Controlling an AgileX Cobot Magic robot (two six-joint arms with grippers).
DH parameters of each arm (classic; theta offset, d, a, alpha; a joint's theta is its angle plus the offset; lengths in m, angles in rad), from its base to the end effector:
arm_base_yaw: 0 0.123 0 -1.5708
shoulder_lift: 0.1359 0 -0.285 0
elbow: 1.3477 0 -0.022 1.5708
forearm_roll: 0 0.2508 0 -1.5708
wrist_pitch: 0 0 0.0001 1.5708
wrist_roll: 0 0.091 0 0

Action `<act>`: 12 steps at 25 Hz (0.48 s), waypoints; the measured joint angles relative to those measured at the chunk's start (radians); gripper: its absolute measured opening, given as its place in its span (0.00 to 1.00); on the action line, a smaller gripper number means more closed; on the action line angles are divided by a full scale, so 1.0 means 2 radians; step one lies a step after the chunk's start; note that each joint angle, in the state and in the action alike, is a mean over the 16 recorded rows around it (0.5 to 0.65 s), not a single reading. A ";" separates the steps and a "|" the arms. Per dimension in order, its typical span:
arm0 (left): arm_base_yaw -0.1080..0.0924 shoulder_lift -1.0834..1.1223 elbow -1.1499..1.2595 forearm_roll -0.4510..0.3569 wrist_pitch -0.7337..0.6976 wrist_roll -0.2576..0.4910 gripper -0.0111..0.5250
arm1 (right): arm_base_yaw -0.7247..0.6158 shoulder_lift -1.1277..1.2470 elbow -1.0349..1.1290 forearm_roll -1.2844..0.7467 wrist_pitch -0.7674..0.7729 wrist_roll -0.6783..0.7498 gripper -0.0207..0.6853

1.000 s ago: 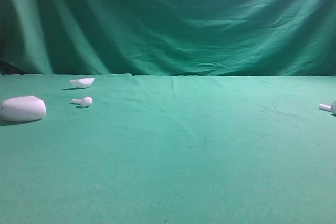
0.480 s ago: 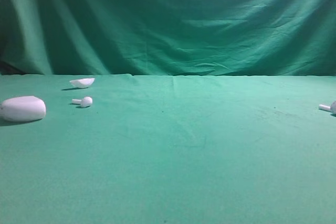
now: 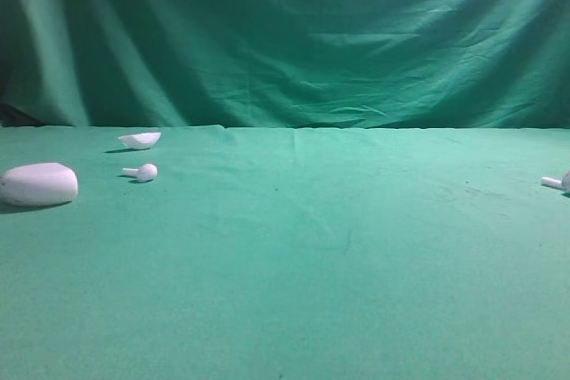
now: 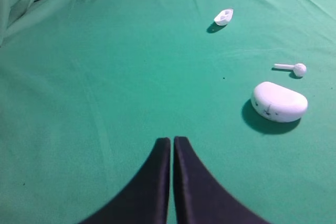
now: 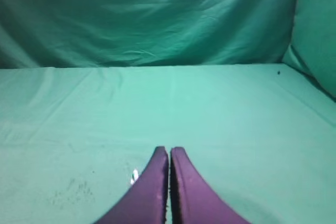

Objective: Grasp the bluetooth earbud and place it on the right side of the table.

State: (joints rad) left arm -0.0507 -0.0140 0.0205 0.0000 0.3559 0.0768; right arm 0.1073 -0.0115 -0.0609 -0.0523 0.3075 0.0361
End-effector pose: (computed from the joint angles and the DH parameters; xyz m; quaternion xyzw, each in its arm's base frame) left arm 0.0528 -0.0027 0.1750 0.0508 0.7958 0.0079 0.6034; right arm 0.0512 0.0041 0.2065 -0.0406 0.7562 0.0245 0.6526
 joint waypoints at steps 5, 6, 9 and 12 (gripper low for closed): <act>0.000 0.000 0.000 0.000 0.000 0.000 0.02 | -0.013 0.000 0.038 0.004 -0.010 0.000 0.03; 0.000 0.000 0.000 0.000 0.000 0.000 0.02 | -0.015 0.000 0.041 0.005 -0.007 0.000 0.03; 0.000 0.000 0.000 0.000 0.000 0.000 0.02 | -0.018 0.000 0.044 0.008 0.008 0.000 0.03; 0.000 0.000 0.000 0.000 0.000 0.000 0.02 | -0.019 0.000 0.044 0.010 0.025 0.000 0.03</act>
State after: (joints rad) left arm -0.0507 -0.0140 0.0205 0.0000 0.3559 0.0768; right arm 0.0701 -0.0115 0.0270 -0.0321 0.3575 0.0361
